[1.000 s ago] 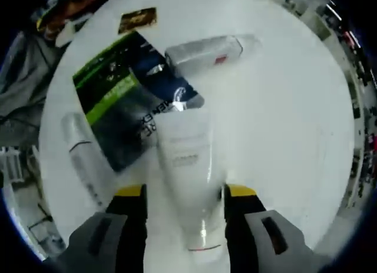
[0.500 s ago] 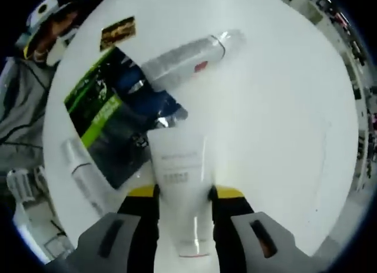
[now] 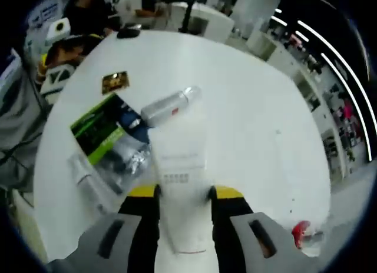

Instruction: Arrange the skincare products in the storage area until every visible bottle or jar stands upright without overlapping.

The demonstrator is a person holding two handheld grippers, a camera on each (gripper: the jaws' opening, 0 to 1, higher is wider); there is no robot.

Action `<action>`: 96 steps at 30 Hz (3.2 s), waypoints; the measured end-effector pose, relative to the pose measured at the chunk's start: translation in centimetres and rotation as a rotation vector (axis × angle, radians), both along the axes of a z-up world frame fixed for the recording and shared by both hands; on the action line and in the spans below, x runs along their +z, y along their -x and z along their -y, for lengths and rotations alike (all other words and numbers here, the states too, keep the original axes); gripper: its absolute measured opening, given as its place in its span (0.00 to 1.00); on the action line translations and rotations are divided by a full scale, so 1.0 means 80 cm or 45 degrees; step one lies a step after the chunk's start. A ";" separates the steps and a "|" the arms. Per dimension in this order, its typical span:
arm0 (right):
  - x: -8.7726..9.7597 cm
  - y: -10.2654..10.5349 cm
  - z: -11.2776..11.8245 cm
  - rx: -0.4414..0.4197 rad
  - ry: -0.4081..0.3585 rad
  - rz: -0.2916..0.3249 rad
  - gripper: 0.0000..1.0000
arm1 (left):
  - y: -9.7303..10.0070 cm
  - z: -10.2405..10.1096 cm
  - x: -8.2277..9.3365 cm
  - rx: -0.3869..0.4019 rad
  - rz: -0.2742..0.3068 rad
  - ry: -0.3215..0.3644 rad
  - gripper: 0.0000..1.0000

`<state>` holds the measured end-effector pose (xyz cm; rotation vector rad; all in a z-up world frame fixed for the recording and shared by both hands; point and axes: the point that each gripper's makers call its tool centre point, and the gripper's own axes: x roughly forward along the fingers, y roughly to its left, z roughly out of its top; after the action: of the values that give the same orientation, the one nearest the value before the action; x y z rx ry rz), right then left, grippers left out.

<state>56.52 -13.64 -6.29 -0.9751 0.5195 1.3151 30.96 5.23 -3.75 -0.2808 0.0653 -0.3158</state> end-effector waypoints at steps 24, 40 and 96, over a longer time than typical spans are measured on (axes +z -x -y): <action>0.074 -0.027 0.072 -0.695 -0.953 0.159 0.33 | 0.007 -0.035 0.020 0.057 0.090 0.072 0.95; 0.075 -0.032 0.106 -1.138 -1.130 0.384 0.33 | -0.005 -0.014 0.028 -0.012 0.099 0.076 0.96; 0.054 0.082 0.093 -0.811 -1.212 0.265 0.61 | -0.129 0.047 0.012 -0.545 0.028 -0.360 0.99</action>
<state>49.92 -21.06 -1.99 -0.1092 -0.0089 0.7117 41.27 1.49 -2.79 0.0212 0.1479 -0.7273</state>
